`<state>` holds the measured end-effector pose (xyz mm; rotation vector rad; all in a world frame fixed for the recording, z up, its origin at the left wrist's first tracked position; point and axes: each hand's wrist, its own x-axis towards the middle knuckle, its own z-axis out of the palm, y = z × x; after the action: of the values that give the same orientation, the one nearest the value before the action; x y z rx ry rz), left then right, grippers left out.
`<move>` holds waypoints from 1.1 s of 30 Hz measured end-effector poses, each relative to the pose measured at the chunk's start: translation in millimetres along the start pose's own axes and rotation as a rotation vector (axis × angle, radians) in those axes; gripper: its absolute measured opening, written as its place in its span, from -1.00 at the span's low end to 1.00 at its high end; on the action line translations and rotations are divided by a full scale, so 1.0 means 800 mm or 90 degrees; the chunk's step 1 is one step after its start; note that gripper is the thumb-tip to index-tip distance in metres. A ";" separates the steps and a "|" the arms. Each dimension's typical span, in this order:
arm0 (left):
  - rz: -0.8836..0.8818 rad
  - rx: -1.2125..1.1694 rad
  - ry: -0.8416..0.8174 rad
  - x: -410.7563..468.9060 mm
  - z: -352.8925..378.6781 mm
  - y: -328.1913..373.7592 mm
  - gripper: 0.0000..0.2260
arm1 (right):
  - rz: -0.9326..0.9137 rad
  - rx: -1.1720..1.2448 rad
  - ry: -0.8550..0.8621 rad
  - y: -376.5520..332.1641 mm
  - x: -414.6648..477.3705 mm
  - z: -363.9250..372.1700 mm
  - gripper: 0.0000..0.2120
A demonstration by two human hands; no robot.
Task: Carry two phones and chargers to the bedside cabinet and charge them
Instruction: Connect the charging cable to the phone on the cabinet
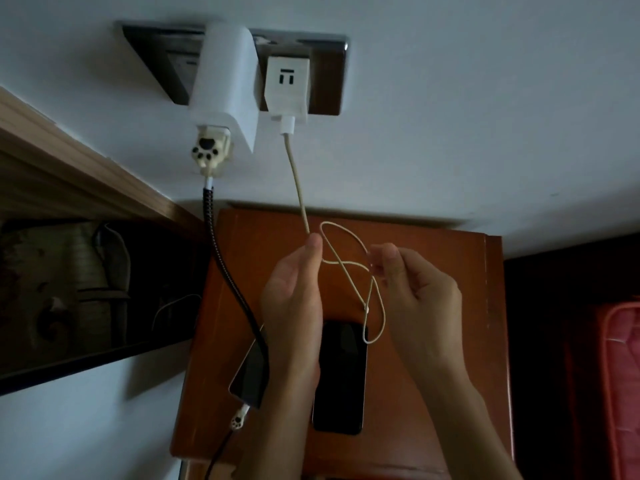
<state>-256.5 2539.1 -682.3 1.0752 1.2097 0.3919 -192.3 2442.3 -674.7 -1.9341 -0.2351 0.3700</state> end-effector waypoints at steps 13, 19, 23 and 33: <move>-0.063 0.293 -0.124 -0.037 -0.034 -0.158 -0.80 | 0.201 -0.291 -0.097 0.176 -0.082 -0.012 -0.74; 0.080 0.357 -0.201 -0.030 0.002 -0.150 -0.85 | 0.161 -0.271 -0.150 0.173 -0.081 -0.015 -0.78; 0.152 0.351 -0.205 -0.050 0.003 -0.144 -0.93 | 0.220 -0.177 -0.086 0.167 -0.087 -0.036 -0.84; -0.011 0.035 -0.274 -0.082 -0.028 -0.132 -0.85 | 0.365 0.255 -0.104 0.135 -0.094 -0.055 -0.82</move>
<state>-330.0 2449.5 -732.9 1.1261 0.8482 0.1034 -247.5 2338.3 -748.4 -1.5450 0.2835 0.8838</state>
